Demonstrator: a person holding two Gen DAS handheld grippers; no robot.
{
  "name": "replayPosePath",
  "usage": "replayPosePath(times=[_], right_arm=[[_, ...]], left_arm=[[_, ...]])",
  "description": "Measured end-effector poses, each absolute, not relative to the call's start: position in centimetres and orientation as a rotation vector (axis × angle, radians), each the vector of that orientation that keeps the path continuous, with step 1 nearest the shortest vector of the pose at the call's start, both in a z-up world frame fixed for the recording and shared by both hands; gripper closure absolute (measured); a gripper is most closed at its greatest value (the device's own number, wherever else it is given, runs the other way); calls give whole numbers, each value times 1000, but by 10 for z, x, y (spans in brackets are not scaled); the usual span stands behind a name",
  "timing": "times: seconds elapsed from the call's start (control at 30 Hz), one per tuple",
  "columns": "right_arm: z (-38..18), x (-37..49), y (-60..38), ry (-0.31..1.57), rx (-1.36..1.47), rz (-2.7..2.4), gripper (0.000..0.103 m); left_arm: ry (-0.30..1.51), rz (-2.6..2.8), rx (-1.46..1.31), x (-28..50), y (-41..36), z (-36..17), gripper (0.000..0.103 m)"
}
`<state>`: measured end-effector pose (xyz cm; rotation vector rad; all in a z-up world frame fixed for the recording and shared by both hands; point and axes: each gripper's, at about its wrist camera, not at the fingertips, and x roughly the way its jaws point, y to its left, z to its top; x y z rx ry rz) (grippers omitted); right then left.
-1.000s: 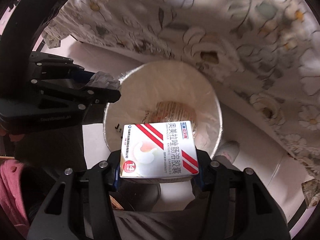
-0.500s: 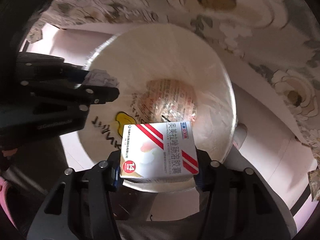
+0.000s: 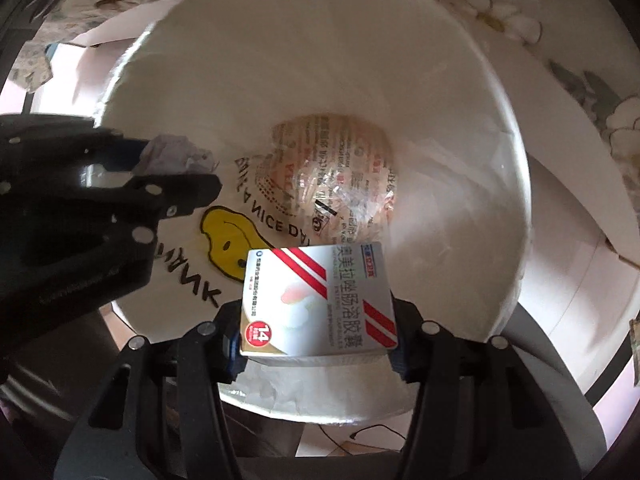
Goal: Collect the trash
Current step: 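Open the left tool to drop the paper while the right tool drops the box into the bin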
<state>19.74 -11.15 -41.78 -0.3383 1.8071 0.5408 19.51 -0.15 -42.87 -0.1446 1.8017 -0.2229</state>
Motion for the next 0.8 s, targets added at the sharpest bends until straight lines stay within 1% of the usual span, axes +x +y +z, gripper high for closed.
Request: replayPosePath(times=[0.03,0.07,0.1,0.17,0.23,0.8], right_arm=[[-420,198,-112,1817,-337,533,46],[-422,198,-112,1824,-340,524,45],[-423,199,-112,1826,-347,516,43],[-422,198,-110,1819,-359,509,41],[-421,199,-110,1813,-359,512,37],[-406,198,-111,1774,-343,510,37]], left_arm=[[1812,-215,-155,196,-1,-432,65],[1820,-208,-155,197,-1,-434,58],[1823,-199,-153,198,0,-434,55],[1813,-196,-152,199,-2,-433,51],[1811,-200,-146,199,-3,-432,47],[1812,-180,-128,194,-3,-424,46]])
